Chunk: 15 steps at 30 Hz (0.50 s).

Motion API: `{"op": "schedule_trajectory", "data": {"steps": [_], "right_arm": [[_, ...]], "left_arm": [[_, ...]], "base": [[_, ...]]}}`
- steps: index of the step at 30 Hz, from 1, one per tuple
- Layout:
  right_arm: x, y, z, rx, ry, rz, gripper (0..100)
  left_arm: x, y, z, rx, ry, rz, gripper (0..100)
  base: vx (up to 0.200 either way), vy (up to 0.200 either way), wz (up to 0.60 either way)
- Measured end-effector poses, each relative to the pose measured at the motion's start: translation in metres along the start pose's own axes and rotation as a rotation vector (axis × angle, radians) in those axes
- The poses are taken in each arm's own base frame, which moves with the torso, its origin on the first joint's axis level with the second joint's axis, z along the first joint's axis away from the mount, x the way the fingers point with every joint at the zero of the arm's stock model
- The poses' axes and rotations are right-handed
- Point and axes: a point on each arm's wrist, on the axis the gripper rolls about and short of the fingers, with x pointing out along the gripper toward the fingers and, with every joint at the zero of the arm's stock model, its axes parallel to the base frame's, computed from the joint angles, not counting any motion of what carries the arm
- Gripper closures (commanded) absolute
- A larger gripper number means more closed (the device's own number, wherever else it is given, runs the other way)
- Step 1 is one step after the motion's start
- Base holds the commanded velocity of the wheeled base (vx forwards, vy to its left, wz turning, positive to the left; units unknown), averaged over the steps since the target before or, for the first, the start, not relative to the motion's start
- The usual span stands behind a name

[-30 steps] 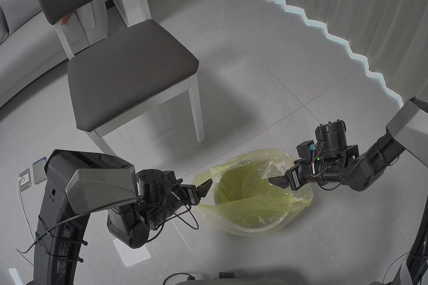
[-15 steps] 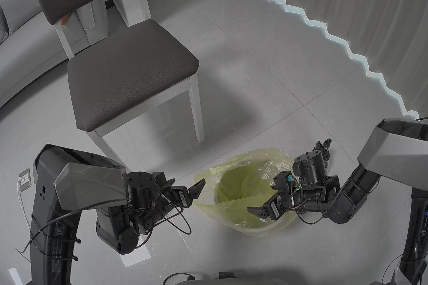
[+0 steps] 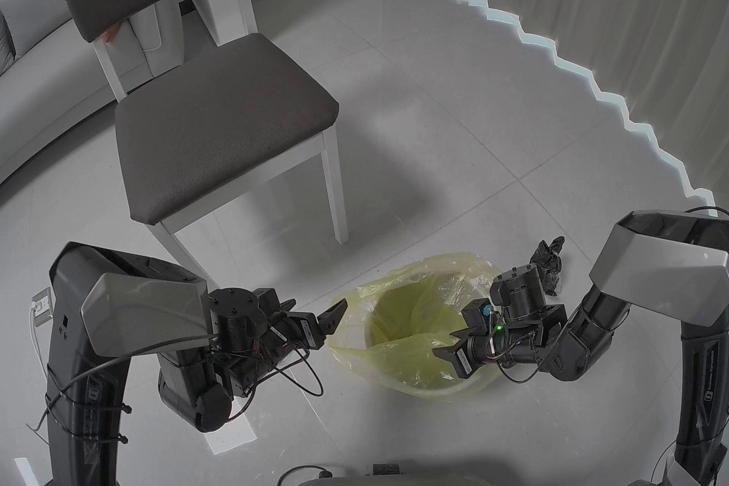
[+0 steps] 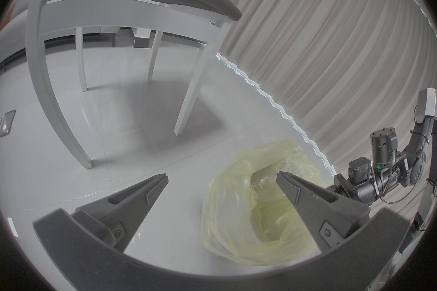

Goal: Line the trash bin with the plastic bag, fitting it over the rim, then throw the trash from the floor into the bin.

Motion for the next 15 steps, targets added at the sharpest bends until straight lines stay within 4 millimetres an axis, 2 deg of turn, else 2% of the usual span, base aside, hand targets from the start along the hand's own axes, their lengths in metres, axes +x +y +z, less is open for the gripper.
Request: {"op": "schedule_trajectory", "data": {"steps": [6, 12, 15], "right_arm": [[-0.005, 0.008, -0.009, -0.004, 0.031, 0.016, 100], [-0.018, 0.029, -0.023, -0.029, 0.067, 0.056, 100], [-0.023, 0.039, -0.024, -0.050, 0.031, 0.069, 100]], "left_arm": [[0.000, -0.001, 0.000, 0.001, -0.001, -0.004, 0], [-0.002, -0.004, -0.003, 0.003, 0.011, -0.009, 0], [-0.002, -0.005, -0.004, 0.004, 0.016, -0.011, 0]], "base": [[0.000, 0.000, 0.00], [0.000, 0.000, 0.00], [0.000, 0.000, 0.00]]}}
